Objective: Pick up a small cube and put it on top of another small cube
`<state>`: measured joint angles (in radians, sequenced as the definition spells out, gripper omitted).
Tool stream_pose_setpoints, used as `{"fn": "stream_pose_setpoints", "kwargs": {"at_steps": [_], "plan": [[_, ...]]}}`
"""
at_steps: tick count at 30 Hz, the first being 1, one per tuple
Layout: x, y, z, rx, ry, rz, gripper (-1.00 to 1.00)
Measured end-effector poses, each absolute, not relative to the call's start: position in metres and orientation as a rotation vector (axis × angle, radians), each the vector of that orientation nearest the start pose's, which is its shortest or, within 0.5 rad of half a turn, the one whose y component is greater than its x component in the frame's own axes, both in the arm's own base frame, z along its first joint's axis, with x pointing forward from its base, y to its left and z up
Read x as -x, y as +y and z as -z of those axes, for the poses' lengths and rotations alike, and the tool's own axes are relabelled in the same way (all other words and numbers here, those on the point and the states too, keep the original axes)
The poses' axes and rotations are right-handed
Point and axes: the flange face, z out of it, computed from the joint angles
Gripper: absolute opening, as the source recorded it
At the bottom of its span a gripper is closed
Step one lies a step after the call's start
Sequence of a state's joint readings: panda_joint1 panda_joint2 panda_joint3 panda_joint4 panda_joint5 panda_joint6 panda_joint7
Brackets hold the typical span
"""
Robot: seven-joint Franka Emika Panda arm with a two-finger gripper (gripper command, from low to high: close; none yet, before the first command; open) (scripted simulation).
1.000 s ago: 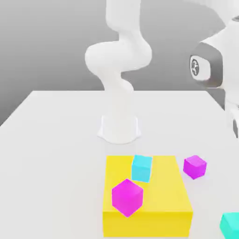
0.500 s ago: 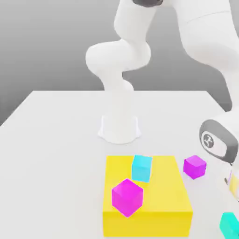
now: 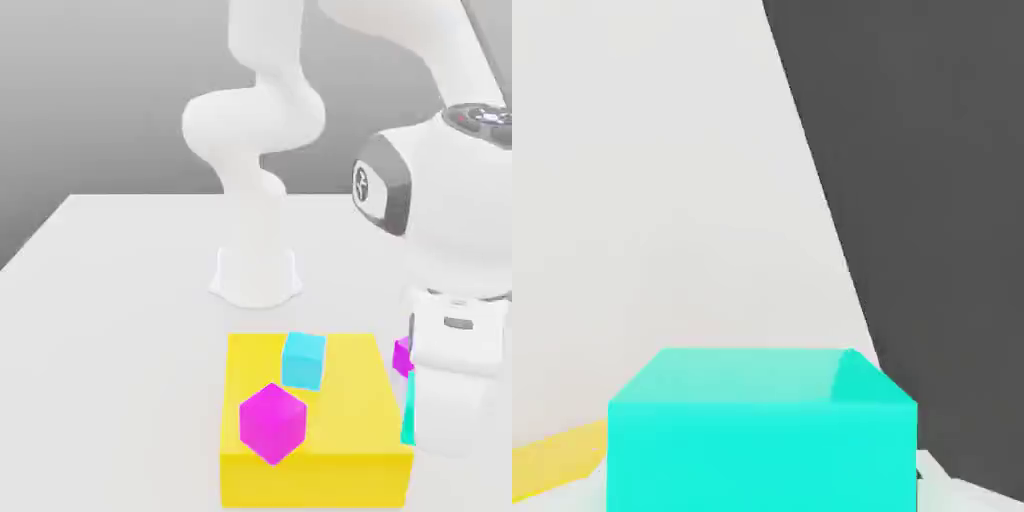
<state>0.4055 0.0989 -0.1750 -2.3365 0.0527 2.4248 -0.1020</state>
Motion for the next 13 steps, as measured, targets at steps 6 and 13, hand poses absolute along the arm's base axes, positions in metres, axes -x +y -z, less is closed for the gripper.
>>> {"fn": "stream_pose_setpoints", "kwargs": {"at_steps": [6,13], "plan": [[-0.475,0.021,-0.332,3.135,0.044,-0.005,-1.0],[-0.472,0.021,-0.284,3.138,0.064,-0.003,1.0]]}}
